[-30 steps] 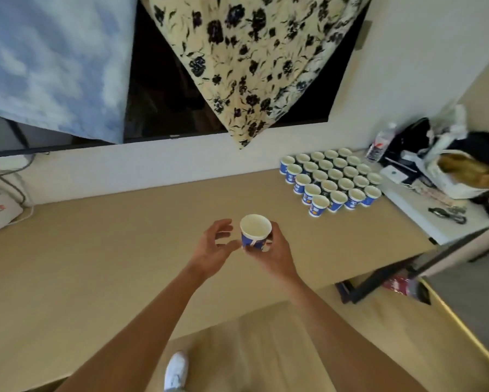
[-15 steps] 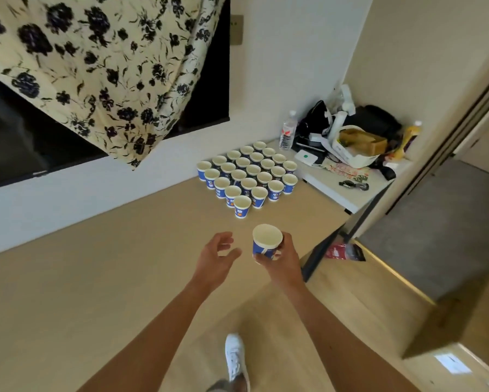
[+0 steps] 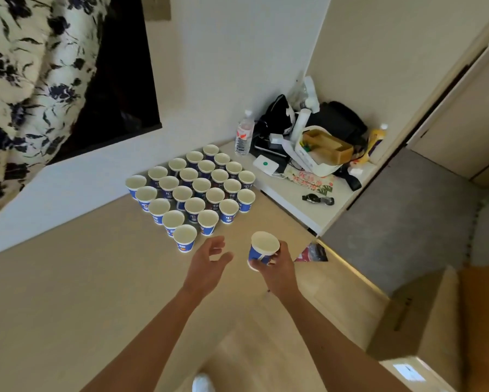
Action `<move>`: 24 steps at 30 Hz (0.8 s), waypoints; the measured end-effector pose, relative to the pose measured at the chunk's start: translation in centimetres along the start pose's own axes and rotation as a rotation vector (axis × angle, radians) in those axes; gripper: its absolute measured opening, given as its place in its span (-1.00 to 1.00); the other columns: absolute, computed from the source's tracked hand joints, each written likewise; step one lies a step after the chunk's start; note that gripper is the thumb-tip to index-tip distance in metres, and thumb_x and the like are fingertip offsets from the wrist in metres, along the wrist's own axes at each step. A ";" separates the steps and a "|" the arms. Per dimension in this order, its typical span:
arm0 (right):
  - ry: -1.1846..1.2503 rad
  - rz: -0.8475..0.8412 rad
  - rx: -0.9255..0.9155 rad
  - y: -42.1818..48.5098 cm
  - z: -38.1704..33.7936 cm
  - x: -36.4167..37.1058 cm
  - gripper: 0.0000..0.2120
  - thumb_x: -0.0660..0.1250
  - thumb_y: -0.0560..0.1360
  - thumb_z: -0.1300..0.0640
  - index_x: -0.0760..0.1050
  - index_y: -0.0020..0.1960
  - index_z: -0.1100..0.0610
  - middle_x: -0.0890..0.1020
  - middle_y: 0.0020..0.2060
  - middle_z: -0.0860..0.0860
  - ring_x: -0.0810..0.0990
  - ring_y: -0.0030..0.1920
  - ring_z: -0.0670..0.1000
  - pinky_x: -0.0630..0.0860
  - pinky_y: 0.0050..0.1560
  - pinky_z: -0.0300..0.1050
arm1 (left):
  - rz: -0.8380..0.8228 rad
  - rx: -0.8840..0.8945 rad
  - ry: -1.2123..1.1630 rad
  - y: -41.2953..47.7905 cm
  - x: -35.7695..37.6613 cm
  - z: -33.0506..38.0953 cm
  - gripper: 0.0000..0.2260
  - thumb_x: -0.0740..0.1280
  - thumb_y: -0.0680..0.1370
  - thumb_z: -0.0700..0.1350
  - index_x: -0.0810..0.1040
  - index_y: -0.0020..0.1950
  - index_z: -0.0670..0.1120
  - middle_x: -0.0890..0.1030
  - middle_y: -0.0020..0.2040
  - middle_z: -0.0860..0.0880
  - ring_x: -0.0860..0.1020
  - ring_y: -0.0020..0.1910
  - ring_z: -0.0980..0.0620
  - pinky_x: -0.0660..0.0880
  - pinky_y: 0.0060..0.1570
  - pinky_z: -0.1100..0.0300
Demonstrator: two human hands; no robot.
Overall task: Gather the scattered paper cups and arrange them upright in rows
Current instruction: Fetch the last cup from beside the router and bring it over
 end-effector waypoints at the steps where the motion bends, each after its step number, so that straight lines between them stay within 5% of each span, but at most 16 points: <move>1: -0.001 0.004 0.006 1.3 0.0 -0.2 -0.43 0.62 0.34 0.17 0.40 0.23 0.06 0.58 0.06 -0.10 0.57 0.04 0.00 0.49 -0.06 -0.28 | 0.004 -0.006 0.000 1.1 0.4 0.2 -0.66 0.46 0.49 -0.13 0.52 0.23 0.02 0.61 0.13 0.08 0.56 0.15 0.11 0.47 0.06 0.30; 4: -0.006 -0.004 0.017 4.9 0.1 -0.6 -0.42 0.61 0.34 0.18 0.40 0.25 0.12 0.59 0.09 -0.03 0.57 0.05 0.05 0.48 -0.06 -0.22 | 0.024 -0.027 0.002 3.5 1.2 0.6 -0.72 0.46 0.48 -0.12 0.52 0.15 0.05 0.61 0.11 0.11 0.56 0.15 0.10 0.51 0.16 0.14; 9: -0.011 -0.014 0.019 10.4 0.8 -0.9 -0.41 0.62 0.34 0.16 0.40 0.26 0.12 0.59 0.08 -0.01 0.56 0.05 0.05 0.46 -0.02 -0.17 | 0.050 -0.060 0.019 6.3 2.8 1.2 -0.73 0.46 0.47 -0.13 0.49 0.04 0.17 0.59 0.05 0.18 0.55 0.14 0.13 0.49 0.13 0.20; 15: -0.015 -0.057 0.073 18.3 2.6 -1.2 -0.45 0.61 0.32 0.17 0.42 0.20 0.06 0.63 -0.03 -0.04 0.62 -0.04 -0.02 0.51 -0.07 -0.13 | 0.145 -0.119 0.014 9.2 4.3 1.4 -0.70 0.45 0.49 -0.16 0.53 0.20 -0.03 0.61 0.08 0.11 0.55 0.16 0.11 0.51 0.16 0.16; 20: -0.022 -0.122 0.062 25.7 3.4 -0.1 -0.48 0.60 0.32 0.19 0.39 0.15 0.07 0.62 -0.15 -0.07 0.61 -0.14 -0.08 0.40 -0.23 -0.28 | 0.299 -0.169 0.028 11.7 4.9 1.4 -0.76 0.42 0.49 -0.11 0.54 0.14 0.08 0.61 0.06 0.15 0.55 0.16 0.15 0.48 0.19 0.17; 24: -0.090 -0.175 0.034 30.7 3.9 1.4 -0.41 0.59 0.33 0.16 0.37 0.24 0.12 0.65 -0.05 0.04 0.62 -0.07 0.07 0.50 -0.04 -0.12 | 0.378 -0.214 0.023 14.0 6.0 1.4 -0.74 0.42 0.49 -0.09 0.54 0.16 0.07 0.63 0.07 0.11 0.57 0.16 0.12 0.47 0.22 0.11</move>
Point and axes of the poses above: each hand's wrist, its own y-axis towards the middle knuckle, its own x-axis out of the palm, z = x × y, the point moved 5 cm from there along y, towards the middle knuckle
